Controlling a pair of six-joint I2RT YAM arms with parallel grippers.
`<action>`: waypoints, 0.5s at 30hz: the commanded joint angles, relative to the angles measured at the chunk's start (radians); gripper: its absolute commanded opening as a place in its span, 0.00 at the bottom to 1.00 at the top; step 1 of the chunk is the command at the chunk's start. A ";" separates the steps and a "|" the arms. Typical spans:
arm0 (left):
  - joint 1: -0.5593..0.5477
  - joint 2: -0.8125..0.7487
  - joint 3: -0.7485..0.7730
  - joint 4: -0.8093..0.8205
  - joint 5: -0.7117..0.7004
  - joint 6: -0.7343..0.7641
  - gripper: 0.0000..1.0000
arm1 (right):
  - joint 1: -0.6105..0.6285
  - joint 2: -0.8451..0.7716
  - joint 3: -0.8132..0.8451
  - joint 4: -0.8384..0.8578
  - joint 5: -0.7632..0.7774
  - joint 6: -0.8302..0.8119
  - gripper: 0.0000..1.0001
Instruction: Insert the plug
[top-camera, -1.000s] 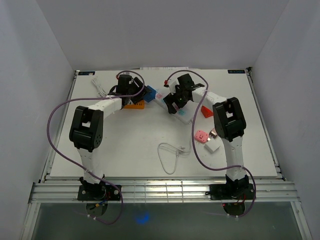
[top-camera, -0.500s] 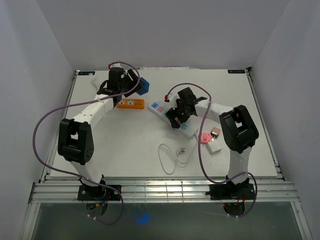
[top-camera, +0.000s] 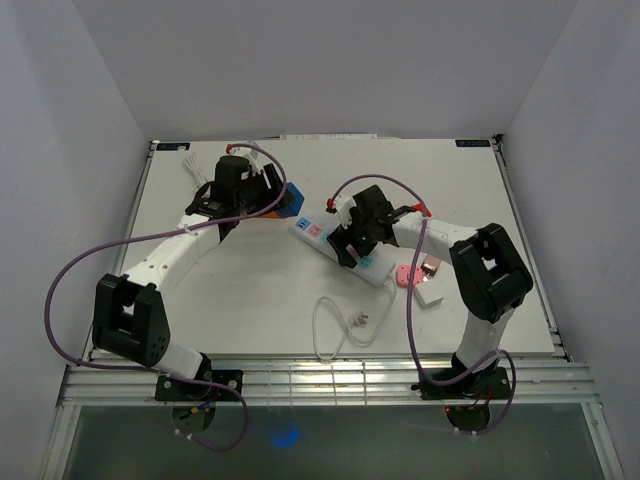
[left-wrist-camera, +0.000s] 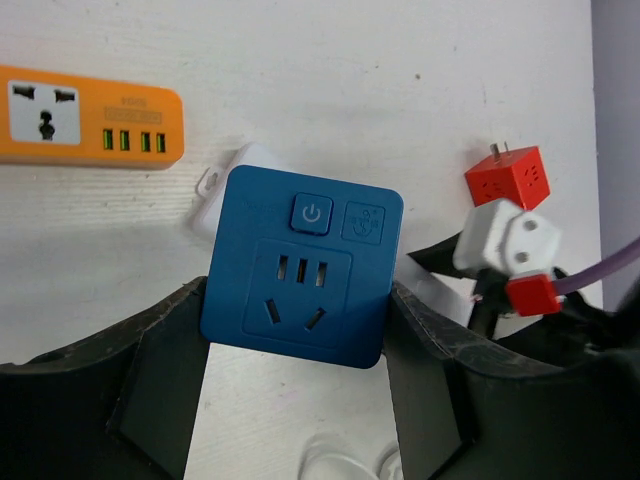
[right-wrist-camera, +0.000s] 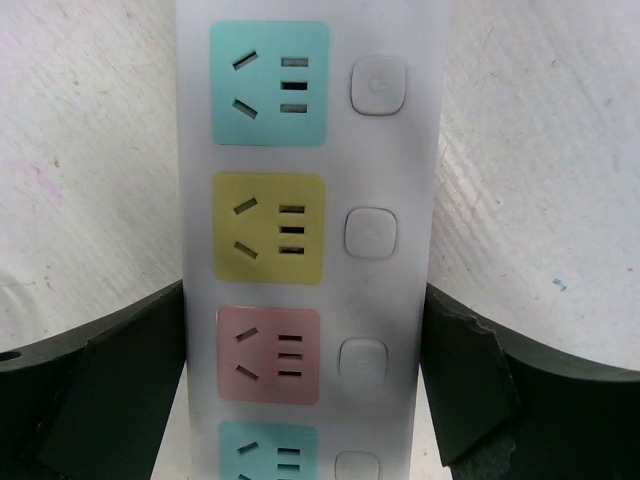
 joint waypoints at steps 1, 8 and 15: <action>0.005 -0.101 -0.025 -0.014 0.021 0.047 0.00 | -0.003 -0.098 0.011 0.078 -0.053 0.029 0.89; 0.002 -0.115 -0.040 -0.008 0.077 0.105 0.00 | -0.003 -0.186 -0.029 0.141 -0.105 0.047 0.89; -0.001 -0.109 -0.039 0.001 0.080 0.098 0.00 | -0.003 -0.152 -0.063 0.135 -0.129 0.052 0.89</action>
